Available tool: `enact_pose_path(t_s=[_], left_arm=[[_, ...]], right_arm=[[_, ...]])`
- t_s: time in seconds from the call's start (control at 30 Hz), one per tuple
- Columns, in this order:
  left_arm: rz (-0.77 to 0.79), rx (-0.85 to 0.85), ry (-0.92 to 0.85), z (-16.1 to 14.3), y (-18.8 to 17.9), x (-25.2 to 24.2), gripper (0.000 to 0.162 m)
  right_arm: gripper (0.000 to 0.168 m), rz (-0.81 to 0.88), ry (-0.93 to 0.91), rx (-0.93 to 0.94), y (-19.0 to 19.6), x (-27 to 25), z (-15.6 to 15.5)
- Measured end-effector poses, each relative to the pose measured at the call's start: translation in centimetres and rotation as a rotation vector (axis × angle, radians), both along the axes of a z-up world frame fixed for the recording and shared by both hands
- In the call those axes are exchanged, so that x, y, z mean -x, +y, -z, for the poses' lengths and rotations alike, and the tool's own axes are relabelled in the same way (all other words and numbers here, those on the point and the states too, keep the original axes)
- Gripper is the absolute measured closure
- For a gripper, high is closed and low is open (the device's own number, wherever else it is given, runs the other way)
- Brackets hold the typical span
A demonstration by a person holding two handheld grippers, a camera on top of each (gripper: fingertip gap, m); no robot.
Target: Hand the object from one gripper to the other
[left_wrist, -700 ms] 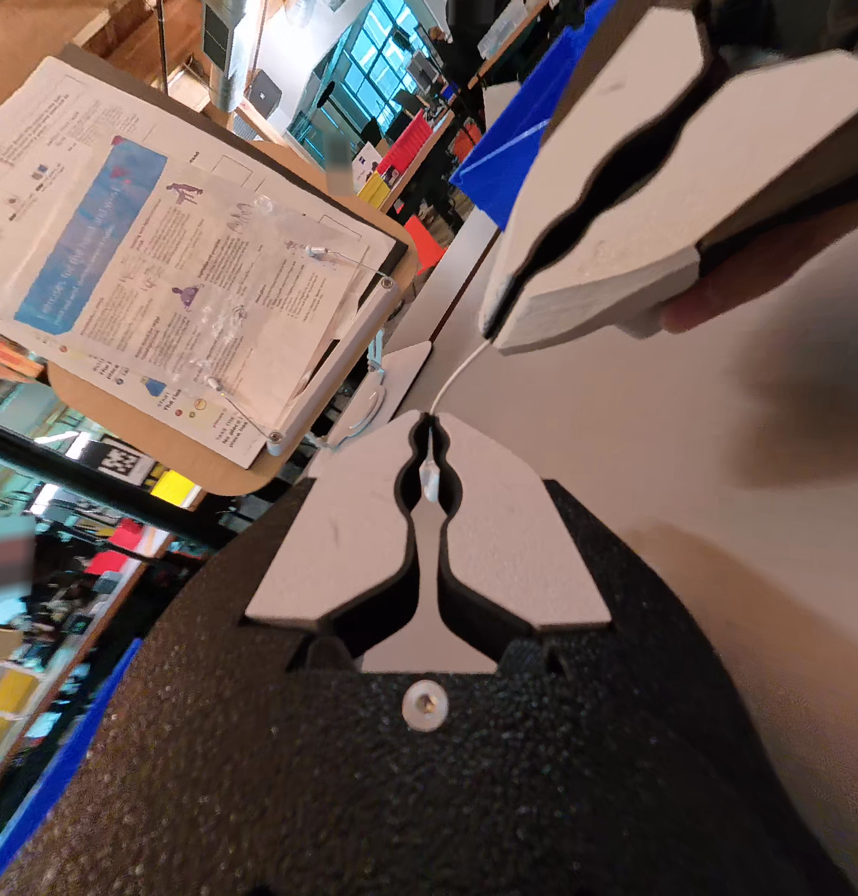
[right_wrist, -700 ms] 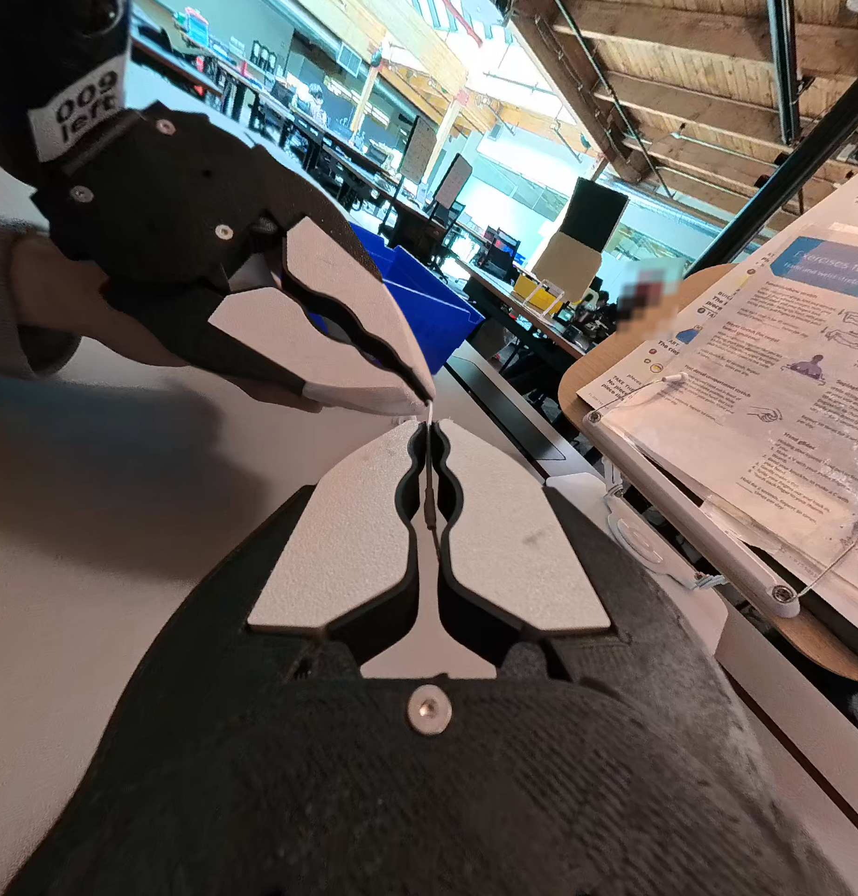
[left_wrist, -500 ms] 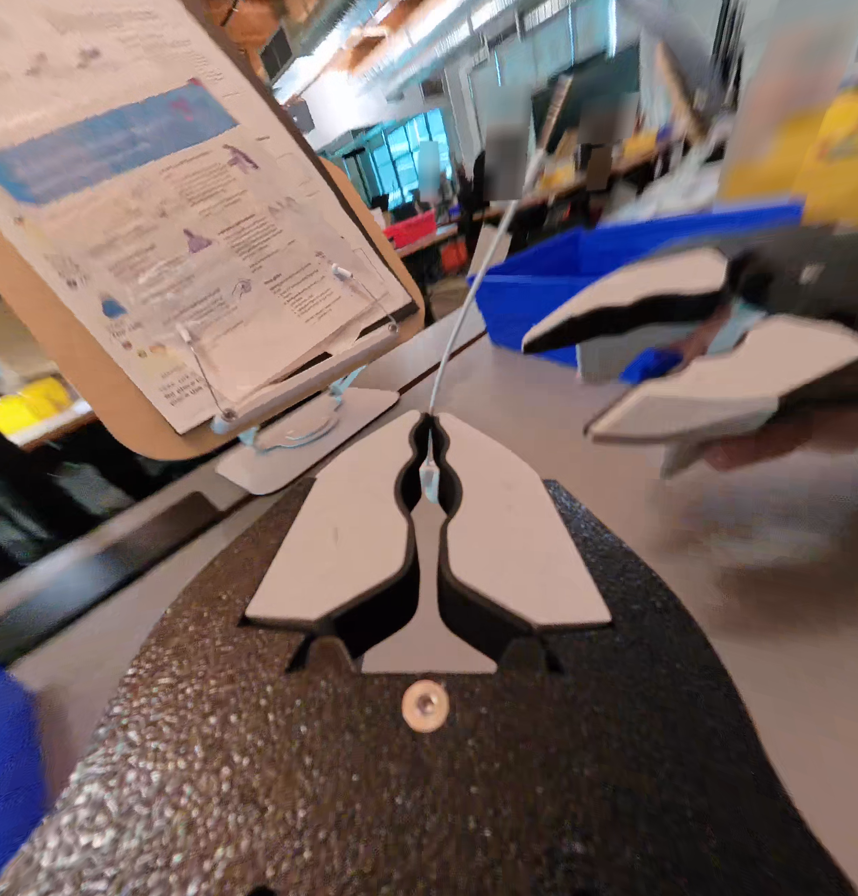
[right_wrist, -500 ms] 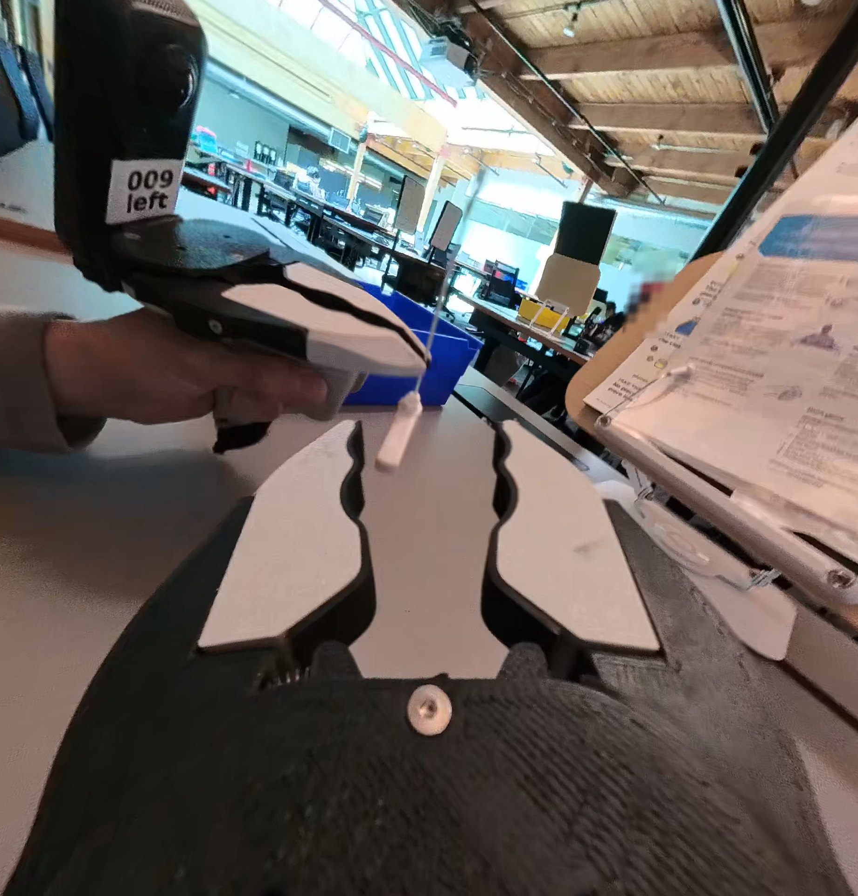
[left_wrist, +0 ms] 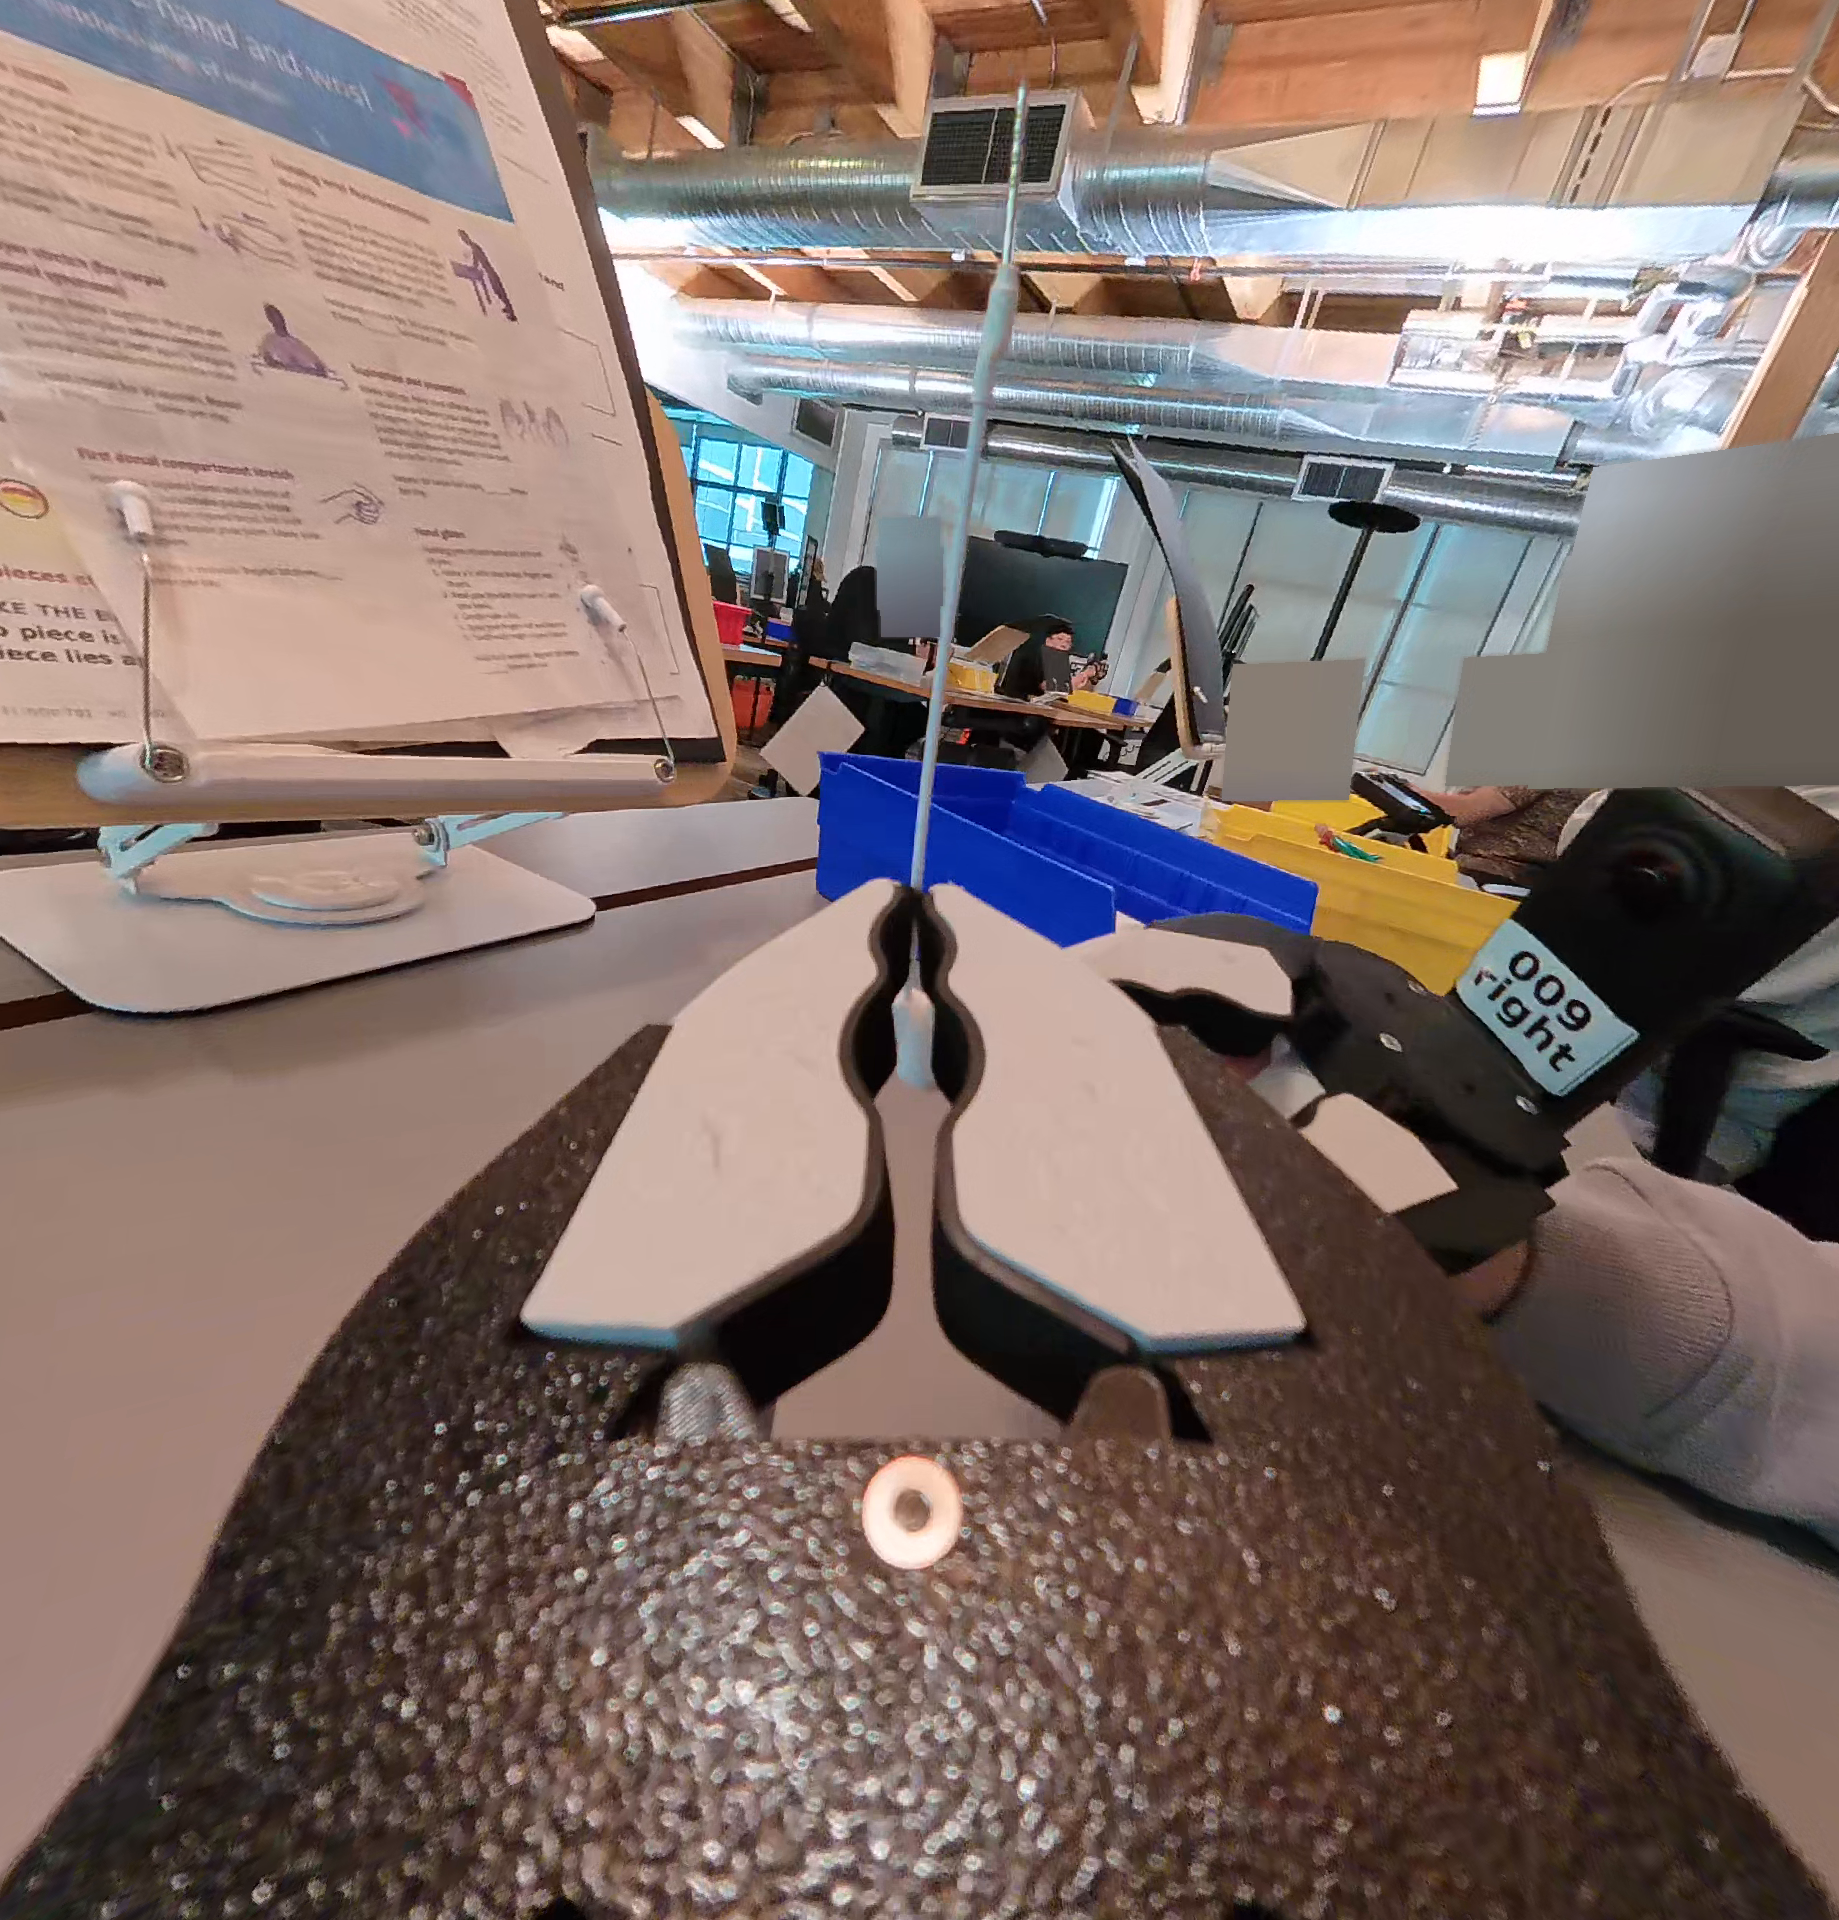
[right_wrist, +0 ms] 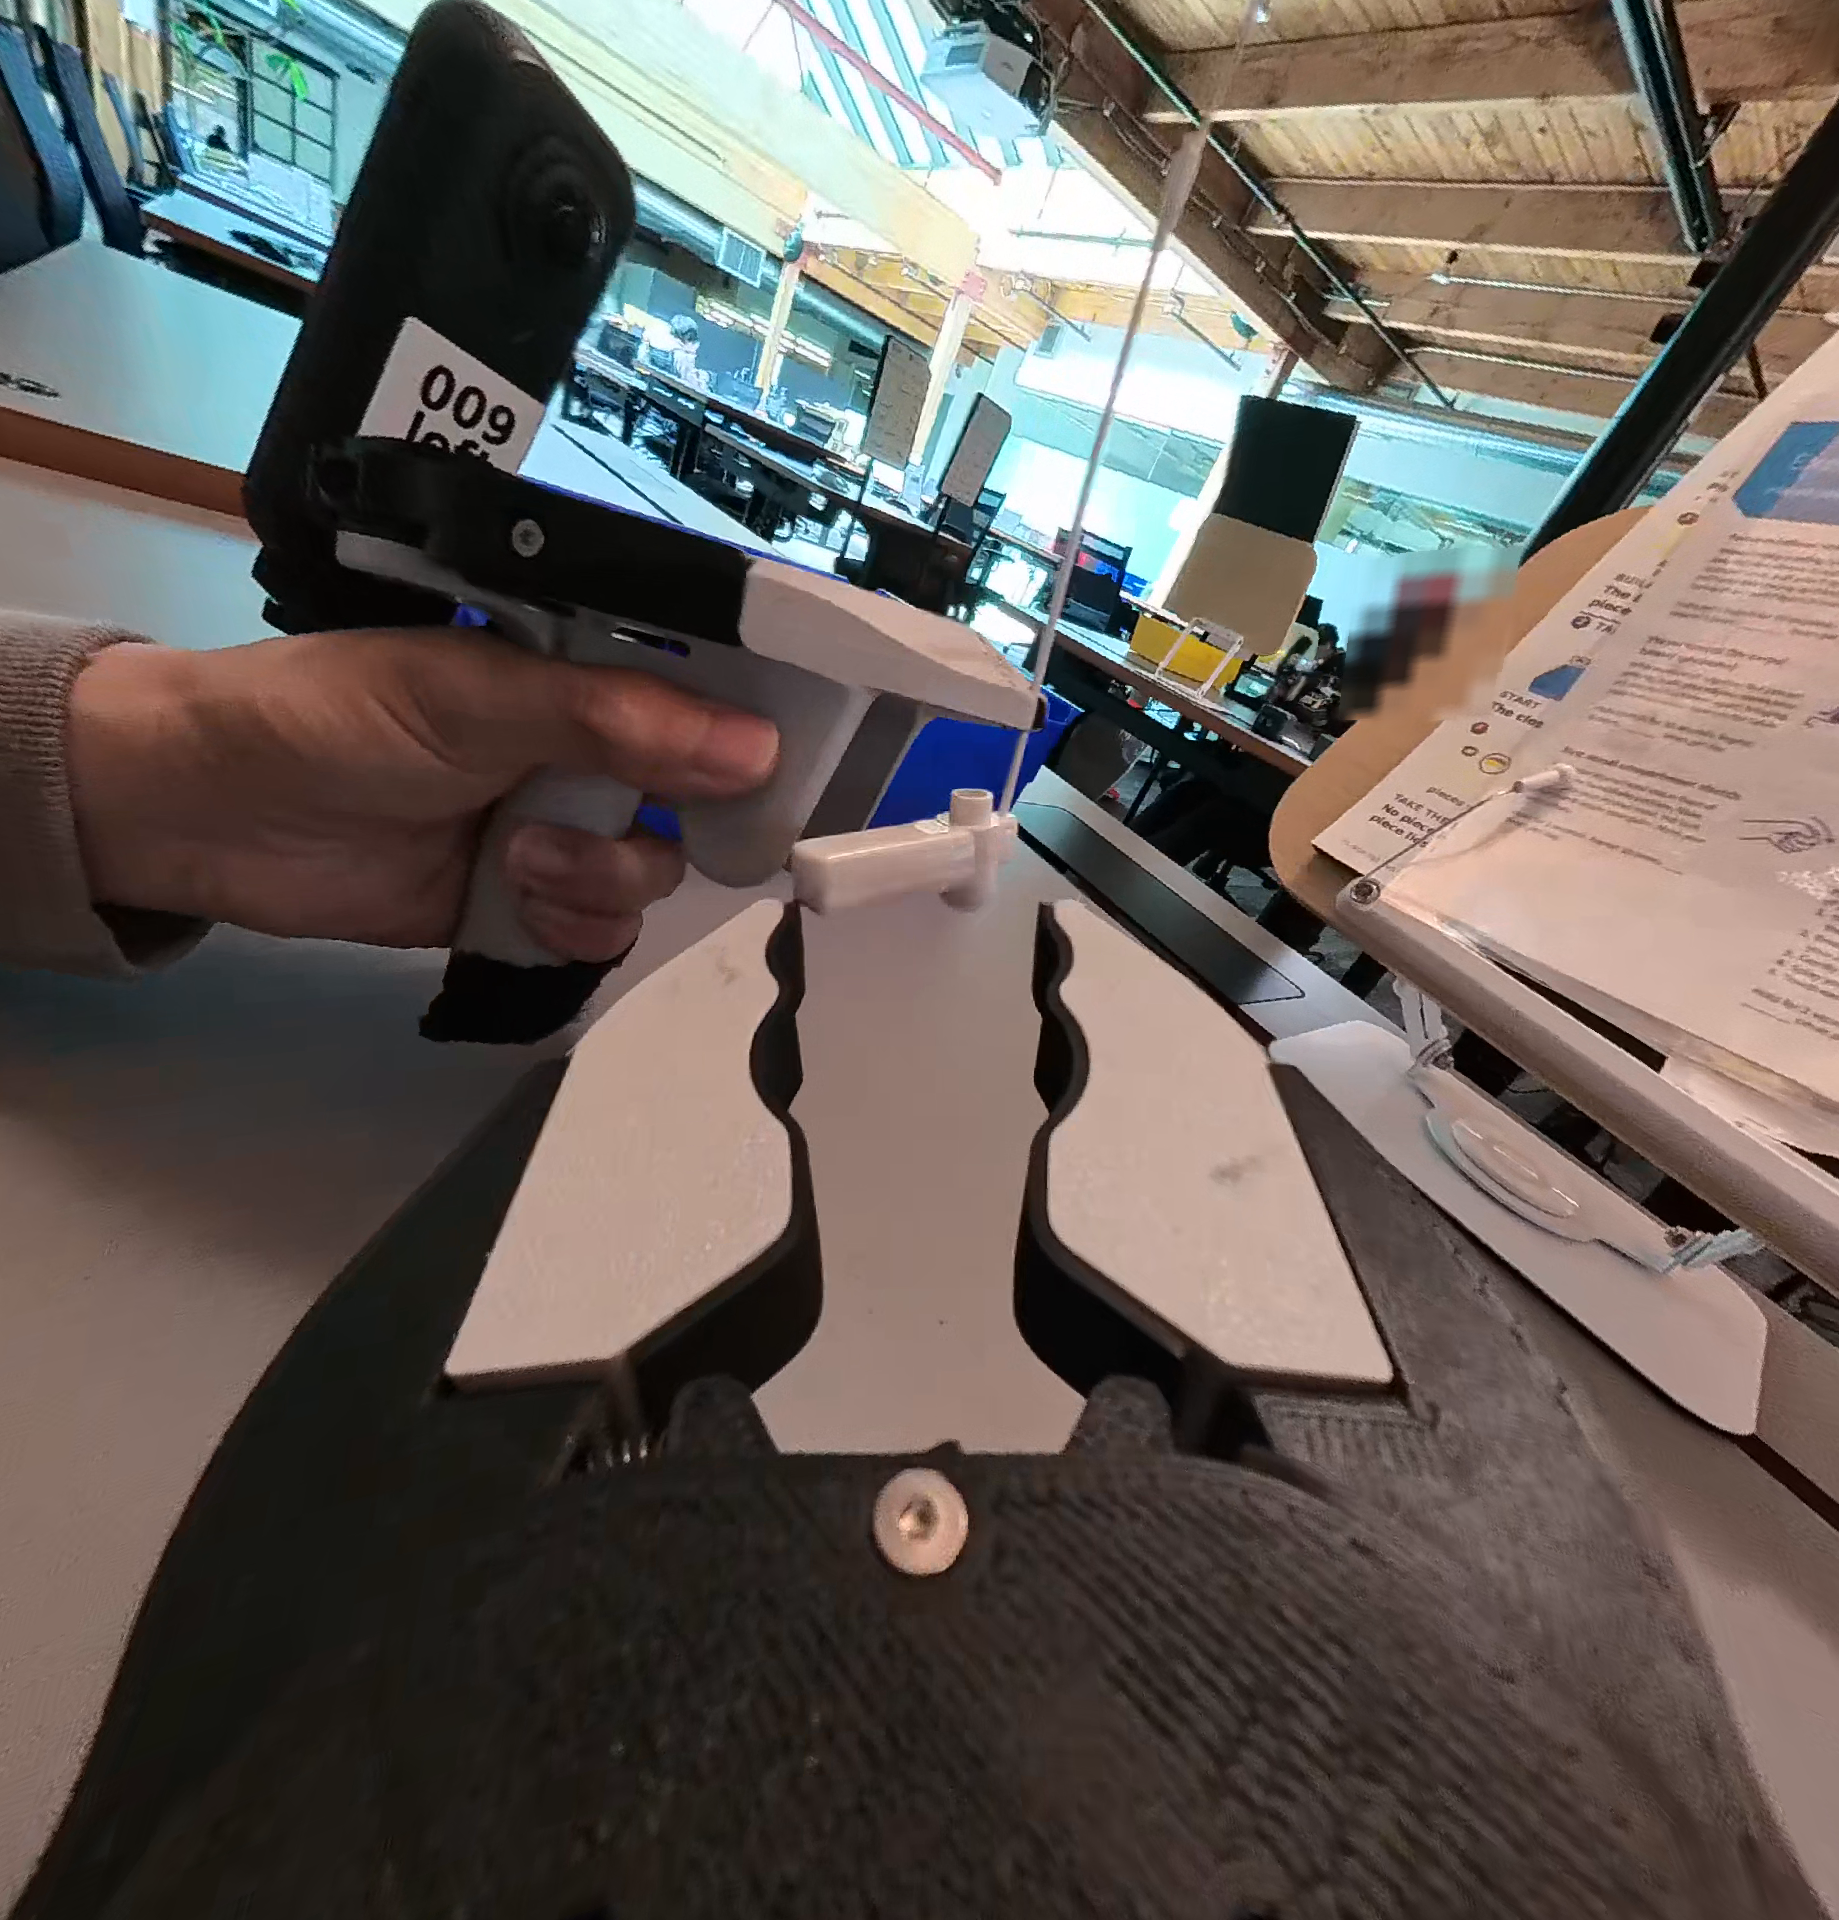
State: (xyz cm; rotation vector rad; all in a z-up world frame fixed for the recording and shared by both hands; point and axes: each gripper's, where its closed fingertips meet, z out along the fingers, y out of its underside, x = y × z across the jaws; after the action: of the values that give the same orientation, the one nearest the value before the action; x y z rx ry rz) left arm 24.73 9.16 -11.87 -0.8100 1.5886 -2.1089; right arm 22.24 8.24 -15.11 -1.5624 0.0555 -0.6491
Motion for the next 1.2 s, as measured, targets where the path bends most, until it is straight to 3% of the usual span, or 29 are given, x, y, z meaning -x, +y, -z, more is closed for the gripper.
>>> enact_pose_path(t_s=[0.37, 0.53, 0.63, 0.77, 0.97, 1.2], left_arm=[[-0.1, -0.116, -0.081, 0.0, -0.5, 0.2, 0.161], [-0.108, -0.163, -0.12, -0.2, -1.1, 0.5, 0.161], [-0.122, -0.178, -0.134, -0.3, -0.9, 0.5, 0.161], [-0.146, -0.174, -0.121, -0.2, -0.1, 0.2, 0.161], [-0.157, -0.155, -0.105, -0.2, 0.5, -0.1, 0.161], [-0.148, -0.145, -0.102, -0.3, 0.5, 0.0, 0.161]], right_arm=[[0.12, -0.074, 0.128, -0.051, 0.8, 0.7, 0.1], [0.125, -0.006, 0.136, -0.02, 0.5, -0.2, 0.7], [0.142, -0.005, 0.107, -0.014, 0.4, -0.1, 0.7], [0.139, -0.004, 0.093, -0.026, 0.2, -0.1, 0.3], [0.154, -0.03, 0.111, -0.062, -0.1, 0.0, 0.0], [0.157, -0.001, 0.085, -0.054, -0.3, -0.3, 0.0]])
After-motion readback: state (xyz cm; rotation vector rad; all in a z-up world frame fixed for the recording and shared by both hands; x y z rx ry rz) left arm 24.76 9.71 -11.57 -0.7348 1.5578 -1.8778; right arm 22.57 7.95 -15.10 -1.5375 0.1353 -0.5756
